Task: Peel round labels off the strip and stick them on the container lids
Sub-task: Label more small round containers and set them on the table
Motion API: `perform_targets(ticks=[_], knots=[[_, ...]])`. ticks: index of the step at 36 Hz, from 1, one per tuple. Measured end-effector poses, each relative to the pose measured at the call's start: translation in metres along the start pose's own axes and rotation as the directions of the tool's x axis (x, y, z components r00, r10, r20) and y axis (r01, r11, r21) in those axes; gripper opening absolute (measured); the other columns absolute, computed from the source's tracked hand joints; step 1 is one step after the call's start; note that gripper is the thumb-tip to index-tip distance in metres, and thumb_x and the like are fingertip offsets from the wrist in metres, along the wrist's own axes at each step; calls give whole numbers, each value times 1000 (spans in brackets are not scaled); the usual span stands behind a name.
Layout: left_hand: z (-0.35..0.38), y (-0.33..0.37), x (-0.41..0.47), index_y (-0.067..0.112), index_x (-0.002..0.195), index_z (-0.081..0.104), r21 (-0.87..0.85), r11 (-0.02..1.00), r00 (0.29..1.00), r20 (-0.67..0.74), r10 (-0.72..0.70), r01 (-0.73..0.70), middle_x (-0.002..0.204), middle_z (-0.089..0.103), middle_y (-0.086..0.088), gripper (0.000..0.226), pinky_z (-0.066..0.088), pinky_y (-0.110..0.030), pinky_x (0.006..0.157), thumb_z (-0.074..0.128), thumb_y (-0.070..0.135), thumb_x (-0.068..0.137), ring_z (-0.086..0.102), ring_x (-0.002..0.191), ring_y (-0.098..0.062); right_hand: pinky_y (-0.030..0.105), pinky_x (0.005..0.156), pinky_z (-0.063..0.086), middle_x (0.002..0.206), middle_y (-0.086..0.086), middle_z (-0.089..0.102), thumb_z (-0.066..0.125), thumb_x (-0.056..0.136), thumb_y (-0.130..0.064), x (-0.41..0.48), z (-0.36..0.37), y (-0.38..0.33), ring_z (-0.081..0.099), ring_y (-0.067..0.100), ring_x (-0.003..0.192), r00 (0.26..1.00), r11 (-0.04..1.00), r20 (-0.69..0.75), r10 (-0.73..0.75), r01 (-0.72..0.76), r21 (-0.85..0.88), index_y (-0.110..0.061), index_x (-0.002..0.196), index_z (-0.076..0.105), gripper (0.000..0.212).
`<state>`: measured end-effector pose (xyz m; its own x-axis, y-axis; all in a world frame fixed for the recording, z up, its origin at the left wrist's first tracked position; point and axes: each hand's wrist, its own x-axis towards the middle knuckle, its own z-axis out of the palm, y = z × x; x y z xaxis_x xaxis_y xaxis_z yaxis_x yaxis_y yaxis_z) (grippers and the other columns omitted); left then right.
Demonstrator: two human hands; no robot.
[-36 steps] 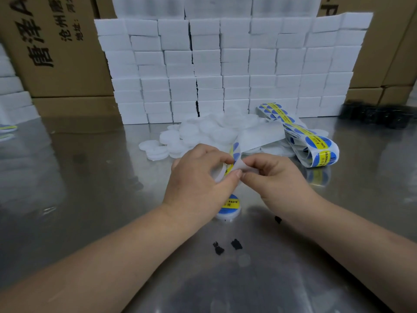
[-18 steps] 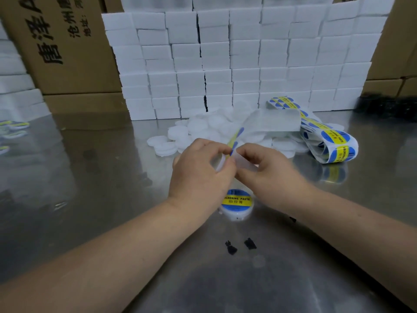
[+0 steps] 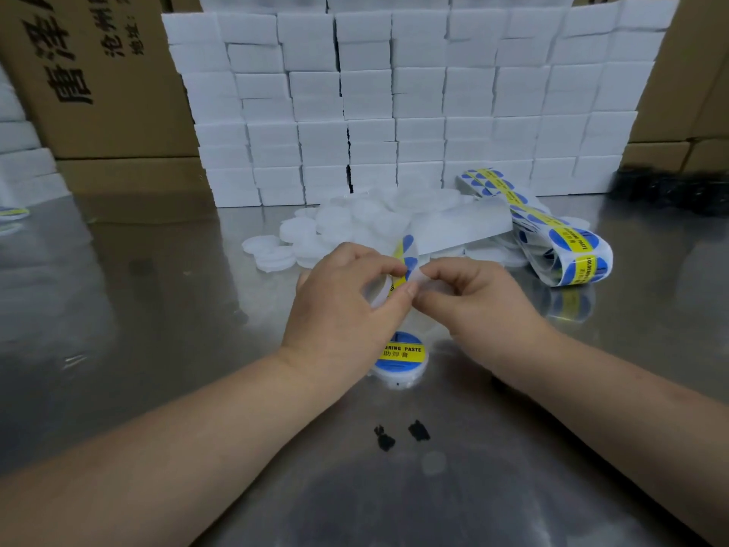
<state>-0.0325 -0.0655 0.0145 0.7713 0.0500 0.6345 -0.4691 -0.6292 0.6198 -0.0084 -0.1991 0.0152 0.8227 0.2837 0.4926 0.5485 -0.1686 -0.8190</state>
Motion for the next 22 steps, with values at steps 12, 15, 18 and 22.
perform_targets(ticks=[12,15,18,22], knots=[[1,-11,1,32,81,64,-31,999,999,-50,10,-12,84,53,20,13,37,-9,81,65,19,82,50,85,9,14,53,38,56,-10,59,61,80,-1,2,1,4,47,5,55,992,993,-60,112,-109,54,-22,63,66,28],[2,-14,4,38,71,54,-24,1000,997,-82,11,-14,82,53,18,27,34,-1,73,63,16,82,48,82,14,10,48,38,51,-13,57,59,79,1,2,0,4,47,1,49,990,992,-71,123,-122,18,-22,58,64,31],[2,-16,6,40,66,48,-41,999,995,-100,-9,5,78,51,16,34,32,0,69,60,13,83,47,79,15,12,44,35,47,-11,52,57,78,0,2,-2,4,43,1,44,982,986,-87,166,-167,-9,-17,57,62,27],[1,-18,10,36,65,50,-126,986,979,-156,-129,109,78,53,14,30,33,-2,67,56,15,85,48,74,12,12,40,25,43,-11,38,58,78,-15,5,-5,4,32,2,39,975,974,-130,180,-195,-116,-13,50,47,30]])
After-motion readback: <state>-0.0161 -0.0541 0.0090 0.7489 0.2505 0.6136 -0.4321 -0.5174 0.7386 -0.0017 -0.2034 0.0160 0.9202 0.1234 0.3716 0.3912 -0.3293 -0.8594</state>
